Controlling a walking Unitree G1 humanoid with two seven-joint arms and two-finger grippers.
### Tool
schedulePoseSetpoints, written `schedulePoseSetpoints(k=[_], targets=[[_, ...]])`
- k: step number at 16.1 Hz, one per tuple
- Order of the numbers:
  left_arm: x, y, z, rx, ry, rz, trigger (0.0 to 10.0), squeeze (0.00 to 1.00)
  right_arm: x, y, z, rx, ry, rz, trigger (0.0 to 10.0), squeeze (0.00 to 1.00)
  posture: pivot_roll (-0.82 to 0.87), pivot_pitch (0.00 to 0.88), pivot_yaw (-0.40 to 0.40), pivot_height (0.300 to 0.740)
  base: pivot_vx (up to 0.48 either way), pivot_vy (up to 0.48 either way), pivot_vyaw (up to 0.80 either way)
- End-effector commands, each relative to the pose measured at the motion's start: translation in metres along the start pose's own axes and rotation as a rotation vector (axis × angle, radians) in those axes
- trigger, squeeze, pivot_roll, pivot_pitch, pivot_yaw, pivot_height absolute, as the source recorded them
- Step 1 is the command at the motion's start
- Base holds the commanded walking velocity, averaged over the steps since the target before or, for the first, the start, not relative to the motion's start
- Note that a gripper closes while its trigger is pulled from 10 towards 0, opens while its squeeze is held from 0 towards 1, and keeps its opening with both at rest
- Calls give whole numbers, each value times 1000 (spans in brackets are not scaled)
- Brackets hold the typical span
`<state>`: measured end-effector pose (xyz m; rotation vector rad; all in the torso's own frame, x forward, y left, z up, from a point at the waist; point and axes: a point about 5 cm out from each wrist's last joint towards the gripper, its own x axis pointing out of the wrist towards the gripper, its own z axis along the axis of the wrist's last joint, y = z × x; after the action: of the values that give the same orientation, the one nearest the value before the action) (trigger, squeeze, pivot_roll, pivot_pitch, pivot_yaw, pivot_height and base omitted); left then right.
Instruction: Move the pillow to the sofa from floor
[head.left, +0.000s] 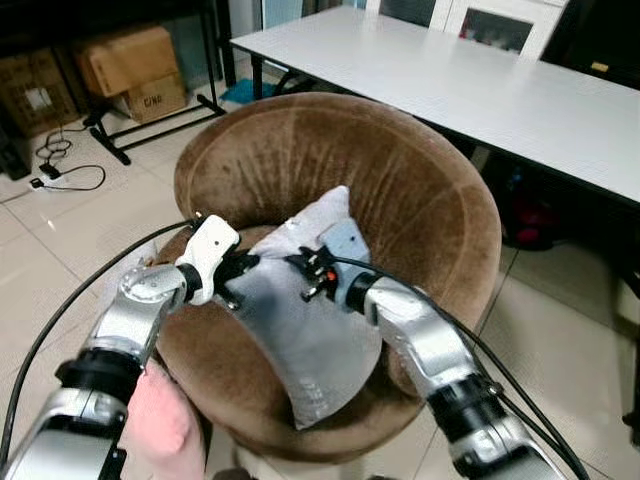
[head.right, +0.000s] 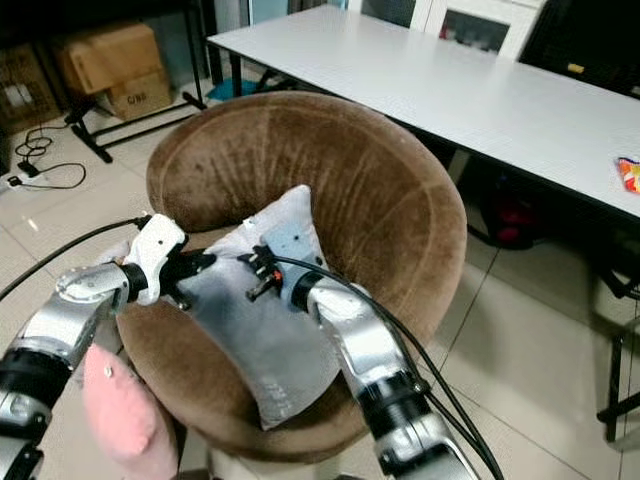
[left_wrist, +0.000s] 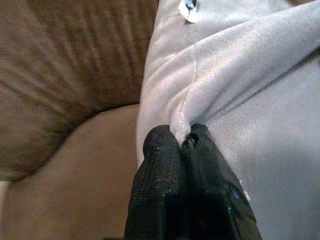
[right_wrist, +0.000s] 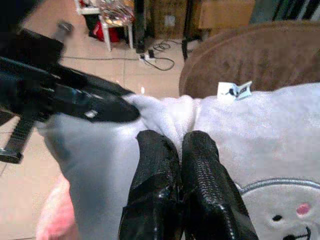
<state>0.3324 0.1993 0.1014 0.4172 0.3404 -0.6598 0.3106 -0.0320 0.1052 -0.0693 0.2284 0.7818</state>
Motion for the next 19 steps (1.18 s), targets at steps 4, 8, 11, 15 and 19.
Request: schedulePoseSetpoints(k=[4,8,11,15,19], targets=[[-11,35,10,149,34,170,0,0,-10,-37,21,65,-113,-177,10000,0,-13,0,-39,740,0,0,0],[-11,50,25,247,3,227,0,0,-16,-39,20,57,-123,-185,10000,0,-20,0,-26,740,0,0,0],[-6,38,14,259,13,158,0,0,-23,-41,11,50,-107,-204,10000,0,-23,0,-21,740,0,0,0],[-22,70,23,311,41,307,0,0,-33,-58,11,53,-103,-278,10000,0,-27,0,-13,740,0,0,0],[-3,46,39,397,-44,98,0,0,-38,-67,14,29,-122,-315,10000,0,-41,0,6,740,0,0,0]])
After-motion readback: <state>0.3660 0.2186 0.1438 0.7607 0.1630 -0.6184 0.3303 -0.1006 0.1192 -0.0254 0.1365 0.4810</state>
